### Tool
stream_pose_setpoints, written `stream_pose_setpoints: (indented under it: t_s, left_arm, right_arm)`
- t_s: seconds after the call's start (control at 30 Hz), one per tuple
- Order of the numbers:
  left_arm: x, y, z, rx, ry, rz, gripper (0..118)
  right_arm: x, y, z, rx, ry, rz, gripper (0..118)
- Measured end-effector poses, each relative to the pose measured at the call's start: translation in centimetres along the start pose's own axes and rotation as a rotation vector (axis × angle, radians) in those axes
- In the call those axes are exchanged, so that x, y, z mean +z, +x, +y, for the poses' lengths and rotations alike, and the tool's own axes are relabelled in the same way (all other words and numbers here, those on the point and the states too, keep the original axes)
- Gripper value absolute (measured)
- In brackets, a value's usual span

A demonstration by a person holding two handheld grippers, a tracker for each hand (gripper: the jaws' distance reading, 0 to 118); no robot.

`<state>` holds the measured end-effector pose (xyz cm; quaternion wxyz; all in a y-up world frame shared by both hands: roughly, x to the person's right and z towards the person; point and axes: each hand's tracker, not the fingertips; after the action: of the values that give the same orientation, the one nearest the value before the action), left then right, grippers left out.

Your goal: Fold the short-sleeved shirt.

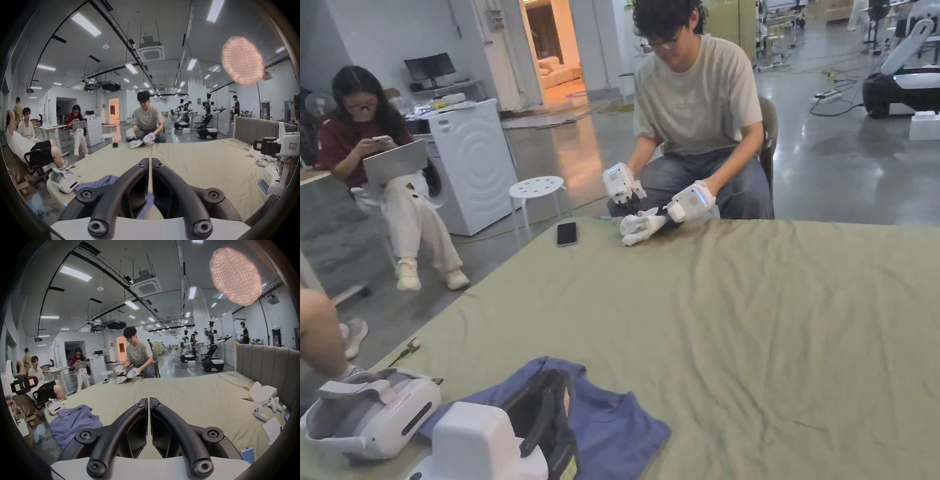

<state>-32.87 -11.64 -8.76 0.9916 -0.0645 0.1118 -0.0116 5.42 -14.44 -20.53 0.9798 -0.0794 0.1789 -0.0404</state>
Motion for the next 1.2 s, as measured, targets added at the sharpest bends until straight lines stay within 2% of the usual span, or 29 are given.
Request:
stream_pose_setpoints:
  t_s: [0.03,0.07,0.1,0.17,0.23,0.37,0.63,0.73,0.83,0.9,0.97,1.07,1.13,1.2]
  left_arm:
    - [-0.7,-1.1,-0.6,-0.002,-0.047,0.015,43]
    - [-1.5,-2.0,-1.2,0.007,-0.081,0.031,70]
    - [-2.7,-3.2,-2.2,0.022,-0.131,0.04,82]
    - [-5.3,-5.5,-4.2,0.071,-0.214,0.009,95]
    - [-8.9,-7.8,-6.7,0.116,-0.322,-0.032,96]
    - [-15.3,-10.4,-11.3,0.163,-0.491,-0.012,96]
    - [-26.0,-13.9,-19.4,0.161,-0.71,0.023,96]
    - [-27.6,-13.8,-20.6,0.166,-0.8,0.03,86]
    - [-28.5,-14.2,-21.3,0.11,-0.785,0.011,86]
    - [-28.6,-14.3,-20.9,0.099,-0.808,-0.001,72]
    - [-28.3,-14.4,-20.6,0.091,-0.803,-0.016,46]
    - [-28.1,-14.2,-20.2,0.076,-0.801,-0.014,14]
    - [-28.2,-14.3,-20.1,0.07,-0.805,-0.002,3]
    - [-28.8,-14.4,-20.0,0.098,-0.821,0.017,0]
  right_arm:
    - [-0.3,-0.4,-0.2,0.005,-0.007,0.007,0]
    - [-0.5,-0.8,-0.3,0.012,-0.013,0.018,0]
    - [-0.7,-1.1,-0.5,0.021,-0.018,0.033,0]
    - [-1.1,-1.6,-0.7,0.042,-0.032,0.052,0]
    - [-1.3,-2.0,-1.0,0.074,-0.052,0.06,0]
    - [-2.1,-2.0,-2.1,0.123,-0.095,0.049,0]
    - [-3.4,-0.9,-4.6,0.1,-0.217,0.005,0]
    - [-3.5,-0.2,-5.7,0.106,-0.274,-0.029,0]
    - [-3.6,0.5,-6.4,0.096,-0.316,-0.053,0]
    - [-3.5,0.7,-6.5,0.071,-0.33,-0.06,0]
    - [-3.4,1.1,-6.9,0.047,-0.342,-0.061,0]
    - [-2.9,1.3,-7.0,0.041,-0.35,-0.068,0]
    - [-2.5,1.4,-6.8,0.036,-0.35,-0.068,0]
    - [-2.0,1.6,-6.5,0.032,-0.343,-0.071,0]
